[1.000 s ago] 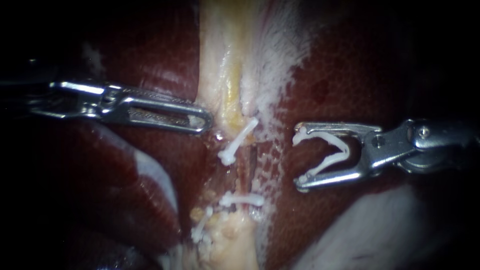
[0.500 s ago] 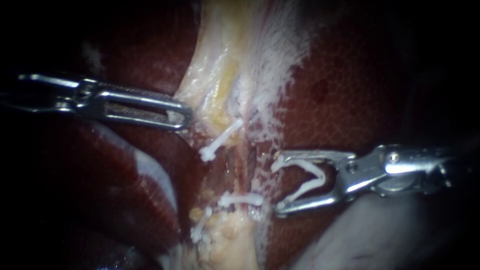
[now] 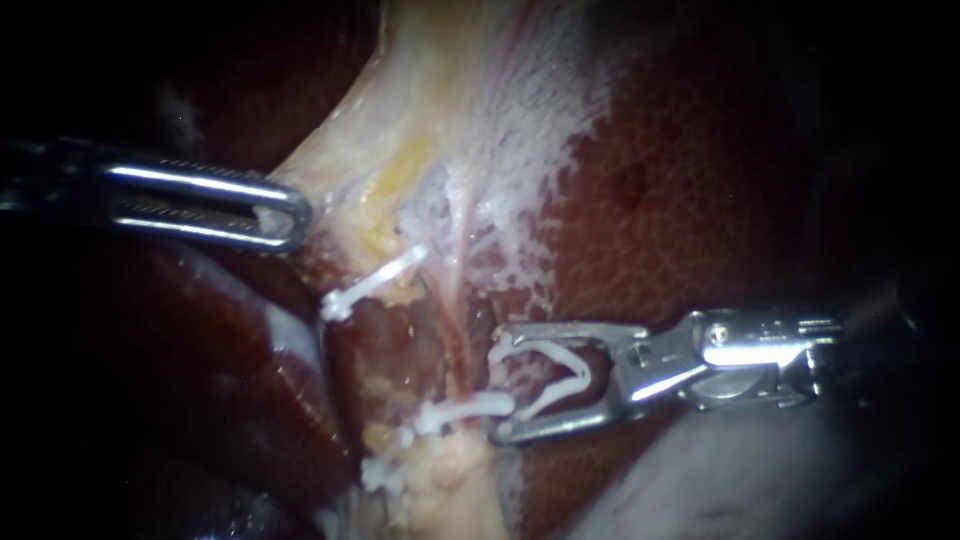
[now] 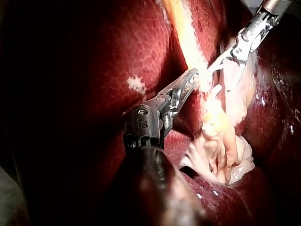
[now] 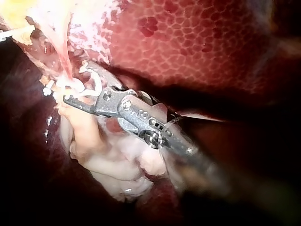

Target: Clipping second clip right tube

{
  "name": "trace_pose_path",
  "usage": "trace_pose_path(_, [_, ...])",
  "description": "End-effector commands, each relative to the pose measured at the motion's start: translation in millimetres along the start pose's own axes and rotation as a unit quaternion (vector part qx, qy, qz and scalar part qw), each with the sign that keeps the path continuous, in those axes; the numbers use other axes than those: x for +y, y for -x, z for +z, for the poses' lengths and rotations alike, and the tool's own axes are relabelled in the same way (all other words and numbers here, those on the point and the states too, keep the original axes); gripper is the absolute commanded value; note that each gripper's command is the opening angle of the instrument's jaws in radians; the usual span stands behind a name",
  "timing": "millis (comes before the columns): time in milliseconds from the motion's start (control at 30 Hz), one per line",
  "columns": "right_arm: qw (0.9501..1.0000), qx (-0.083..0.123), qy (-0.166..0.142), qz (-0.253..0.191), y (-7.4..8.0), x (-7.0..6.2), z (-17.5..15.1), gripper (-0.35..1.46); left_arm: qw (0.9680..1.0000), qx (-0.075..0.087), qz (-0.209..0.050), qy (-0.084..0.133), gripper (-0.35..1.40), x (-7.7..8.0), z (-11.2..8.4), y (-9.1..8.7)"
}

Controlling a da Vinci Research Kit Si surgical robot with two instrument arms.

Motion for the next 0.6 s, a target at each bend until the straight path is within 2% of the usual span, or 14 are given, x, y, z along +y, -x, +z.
trace_pose_path(33, [1.0,-0.001,-0.002,0.003,0.0,0.0,0.3,0.6,1.0,0.0,0.001,0.0,-0.18,-0.1,-0.1,0.0])
trace_pose_path(300, [0.9999,-0.004,-0.015,0.006,0.2,0.2,2.8,0.6,1.0,0.0,0.001,0.0,-0.18,-0.3,-0.1,0.1])
trace_pose_path(600, [0.9996,-0.006,-0.029,0.005,-0.5,0.4,4.7,0.6,1.0,0.0,0.0,0.001,-0.18,-0.3,0.1,0.1])
